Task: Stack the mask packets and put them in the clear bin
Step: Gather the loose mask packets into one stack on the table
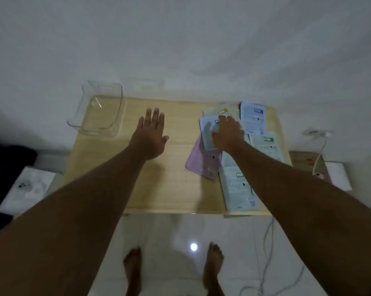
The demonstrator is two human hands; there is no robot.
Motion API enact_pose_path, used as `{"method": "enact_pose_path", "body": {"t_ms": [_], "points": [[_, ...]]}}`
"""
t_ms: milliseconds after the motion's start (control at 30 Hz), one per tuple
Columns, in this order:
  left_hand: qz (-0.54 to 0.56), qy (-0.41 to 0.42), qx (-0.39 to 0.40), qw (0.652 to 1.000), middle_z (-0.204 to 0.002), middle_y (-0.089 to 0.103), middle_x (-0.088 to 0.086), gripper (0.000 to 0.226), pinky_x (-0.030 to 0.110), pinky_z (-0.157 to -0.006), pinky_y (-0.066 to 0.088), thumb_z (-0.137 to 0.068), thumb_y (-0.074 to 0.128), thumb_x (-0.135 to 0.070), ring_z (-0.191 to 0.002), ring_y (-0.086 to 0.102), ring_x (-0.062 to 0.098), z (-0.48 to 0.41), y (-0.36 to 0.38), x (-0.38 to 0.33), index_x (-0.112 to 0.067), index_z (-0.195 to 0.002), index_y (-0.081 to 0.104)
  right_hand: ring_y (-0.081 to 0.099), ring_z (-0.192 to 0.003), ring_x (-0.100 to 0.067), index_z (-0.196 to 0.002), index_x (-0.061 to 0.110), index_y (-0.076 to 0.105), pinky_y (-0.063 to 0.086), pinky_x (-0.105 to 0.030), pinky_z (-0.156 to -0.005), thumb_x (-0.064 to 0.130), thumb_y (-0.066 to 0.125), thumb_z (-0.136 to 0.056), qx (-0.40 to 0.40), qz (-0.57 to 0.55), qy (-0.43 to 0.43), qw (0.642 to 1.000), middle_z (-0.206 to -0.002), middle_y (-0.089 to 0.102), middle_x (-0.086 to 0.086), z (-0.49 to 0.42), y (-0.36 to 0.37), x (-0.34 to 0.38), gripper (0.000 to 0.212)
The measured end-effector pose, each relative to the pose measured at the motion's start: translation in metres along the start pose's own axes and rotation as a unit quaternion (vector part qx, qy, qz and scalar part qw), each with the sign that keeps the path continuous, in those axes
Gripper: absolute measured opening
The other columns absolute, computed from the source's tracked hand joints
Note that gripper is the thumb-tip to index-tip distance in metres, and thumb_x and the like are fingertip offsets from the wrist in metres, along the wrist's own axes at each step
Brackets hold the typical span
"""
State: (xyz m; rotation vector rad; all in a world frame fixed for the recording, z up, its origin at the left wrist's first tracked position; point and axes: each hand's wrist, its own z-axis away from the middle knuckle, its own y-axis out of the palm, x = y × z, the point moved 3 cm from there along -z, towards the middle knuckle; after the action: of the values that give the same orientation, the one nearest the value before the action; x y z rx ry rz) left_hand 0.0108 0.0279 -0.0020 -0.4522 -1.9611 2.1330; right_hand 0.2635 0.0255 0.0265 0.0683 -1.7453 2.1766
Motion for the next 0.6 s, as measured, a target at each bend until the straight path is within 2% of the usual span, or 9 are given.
{"method": "enact_pose_path", "body": {"t_ms": [100, 233, 333, 433, 500, 600], "points": [[-0.02, -0.009, 0.005, 1.0, -0.164, 0.008, 0.027, 0.075, 0.058, -0.119, 0.013, -0.1, 0.046, -0.036, -0.152, 0.006, 0.046, -0.001, 0.03, 0.006, 0.003, -0.155, 0.015, 0.039, -0.134, -0.037, -0.143, 0.016, 0.032, 0.04, -0.052, -0.105, 0.035, 0.062, -0.089, -0.008, 0.01, 0.069, 0.998, -0.142, 0.042, -0.016, -0.01, 0.02, -0.018, 0.064], [-0.012, -0.03, 0.037, 0.999, -0.166, 0.002, 0.022, 0.074, 0.06, -0.12, 0.007, -0.1, 0.04, -0.039, -0.154, -0.002, 0.04, 0.001, 0.064, 0.017, 0.0, -0.156, 0.012, 0.045, -0.128, -0.038, -0.137, 0.015, 0.034, 0.045, -0.051, -0.1, 0.04, 0.08, -0.074, 0.009, -0.044, 0.146, 0.988, -0.134, 0.045, -0.017, -0.016, 0.05, -0.038, 0.082], [0.01, -0.048, 0.056, 0.997, -0.166, 0.0, 0.022, 0.078, 0.063, -0.118, 0.003, -0.099, 0.041, -0.041, -0.153, -0.004, 0.04, 0.003, 0.081, 0.028, 0.002, -0.156, 0.009, 0.053, -0.119, -0.031, -0.13, 0.011, 0.042, 0.05, -0.044, -0.094, 0.041, 0.089, -0.063, -0.025, -0.11, 0.183, 0.977, -0.127, 0.05, -0.012, -0.018, 0.061, -0.052, 0.087], [0.044, -0.048, 0.062, 0.996, -0.166, 0.004, 0.022, 0.074, 0.065, -0.118, 0.007, -0.1, 0.04, -0.039, -0.154, 0.0, 0.04, 0.005, 0.091, 0.03, 0.002, -0.156, 0.014, 0.057, -0.104, -0.019, -0.122, 0.008, 0.051, 0.05, -0.03, -0.083, 0.031, 0.092, -0.061, -0.043, -0.221, 0.174, 0.959, -0.113, 0.058, -0.003, -0.02, 0.063, -0.062, 0.077], [0.056, -0.053, 0.06, 0.995, -0.167, 0.004, 0.02, 0.07, 0.063, -0.119, 0.004, -0.102, 0.035, -0.038, -0.154, -0.001, 0.037, 0.006, 0.096, 0.028, 0.0, -0.156, 0.013, 0.064, -0.105, -0.022, -0.12, 0.008, 0.056, 0.054, -0.033, -0.088, 0.029, 0.089, -0.066, -0.079, -0.289, 0.16, 0.941, -0.116, 0.065, -0.005, -0.02, 0.063, -0.065, 0.066], [0.063, -0.055, 0.044, 0.995, -0.167, 0.005, 0.018, 0.069, 0.061, -0.119, 0.003, -0.101, 0.03, -0.04, -0.155, 0.001, 0.035, 0.008, 0.1, 0.027, -0.002, -0.157, 0.014, 0.069, -0.097, -0.021, -0.114, 0.008, 0.065, 0.056, -0.031, -0.079, 0.024, 0.075, -0.082, -0.137, -0.36, 0.126, 0.914, -0.105, 0.07, -0.005, -0.02, 0.056, -0.055, 0.037]]}}
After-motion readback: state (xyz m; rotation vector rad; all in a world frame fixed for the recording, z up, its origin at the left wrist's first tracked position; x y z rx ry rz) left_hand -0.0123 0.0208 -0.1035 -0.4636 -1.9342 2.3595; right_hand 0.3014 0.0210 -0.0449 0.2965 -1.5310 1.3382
